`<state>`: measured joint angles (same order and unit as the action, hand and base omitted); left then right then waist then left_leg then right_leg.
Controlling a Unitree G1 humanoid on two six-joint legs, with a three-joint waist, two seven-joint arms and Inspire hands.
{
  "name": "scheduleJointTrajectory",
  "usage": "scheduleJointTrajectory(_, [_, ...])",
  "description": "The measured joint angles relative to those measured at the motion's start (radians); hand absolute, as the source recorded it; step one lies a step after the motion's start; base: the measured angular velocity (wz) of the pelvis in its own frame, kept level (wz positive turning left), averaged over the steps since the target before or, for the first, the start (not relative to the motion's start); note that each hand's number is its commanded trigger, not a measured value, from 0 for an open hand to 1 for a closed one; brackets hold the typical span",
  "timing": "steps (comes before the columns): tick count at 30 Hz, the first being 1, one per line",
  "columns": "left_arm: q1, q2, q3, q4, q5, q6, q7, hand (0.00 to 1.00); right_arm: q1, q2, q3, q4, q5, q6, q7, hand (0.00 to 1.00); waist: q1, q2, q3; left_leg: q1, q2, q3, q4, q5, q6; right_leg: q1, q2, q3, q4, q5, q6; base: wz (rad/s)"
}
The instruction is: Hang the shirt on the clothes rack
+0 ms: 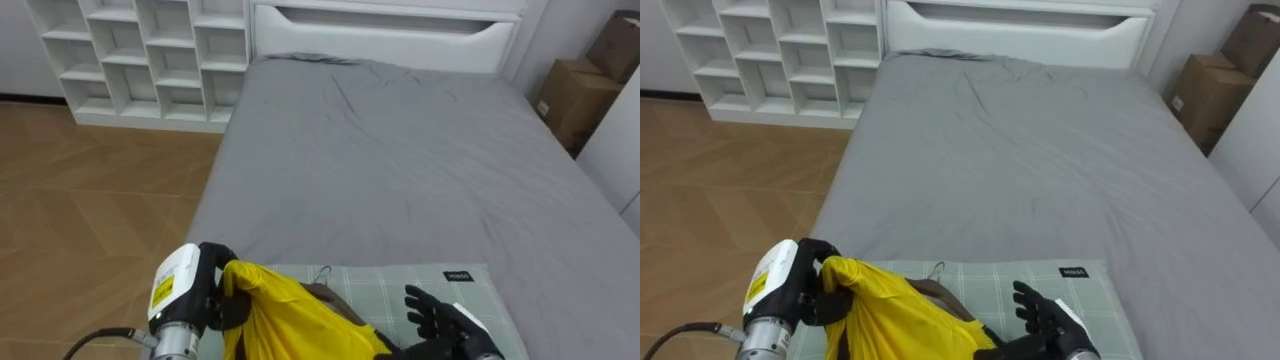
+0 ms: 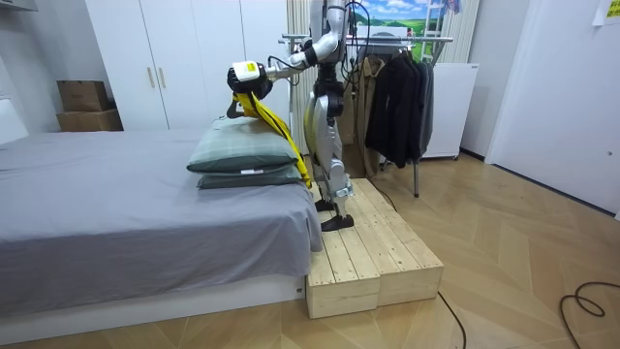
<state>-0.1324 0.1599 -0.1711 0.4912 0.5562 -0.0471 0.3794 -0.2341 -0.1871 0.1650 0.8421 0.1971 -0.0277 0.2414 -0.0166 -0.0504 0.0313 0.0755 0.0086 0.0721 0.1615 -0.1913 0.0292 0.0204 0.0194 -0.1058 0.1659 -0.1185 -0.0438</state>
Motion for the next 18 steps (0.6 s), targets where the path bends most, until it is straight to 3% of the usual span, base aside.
scheduleJointTrajectory(10, [-0.001, 0.000, -0.021, -0.003, -0.001, -0.018, 0.006, 1.00, -0.027, 0.004, 0.038, 0.134, 0.037, -0.012, 0.066, 0.00, -0.002, 0.003, -0.0038, -0.011, 0.001, -0.009, 0.005, 0.000, 0.000, -0.002, -0.001, -0.010, -0.013, 0.001, -0.001, 0.03])
scheduleJointTrajectory(12, [-0.001, 0.000, -0.039, -0.005, 0.002, -0.019, 0.006, 1.00, -0.037, 0.004, 0.048, 0.183, 0.035, -0.027, 0.074, 0.00, -0.004, 0.010, -0.0124, -0.009, 0.002, -0.028, 0.005, 0.000, 0.000, 0.003, -0.003, -0.017, -0.013, 0.001, -0.002, 0.11])
scheduleJointTrajectory(18, [-0.001, 0.011, -0.088, -0.042, 0.007, -0.031, 0.006, 1.00, -0.043, 0.004, 0.053, 0.277, 0.039, -0.049, 0.086, 0.00, -0.005, 0.017, -0.0155, 0.012, 0.001, -0.051, 0.004, 0.000, 0.000, 0.032, -0.007, -0.036, -0.016, 0.001, -0.002, 0.12])
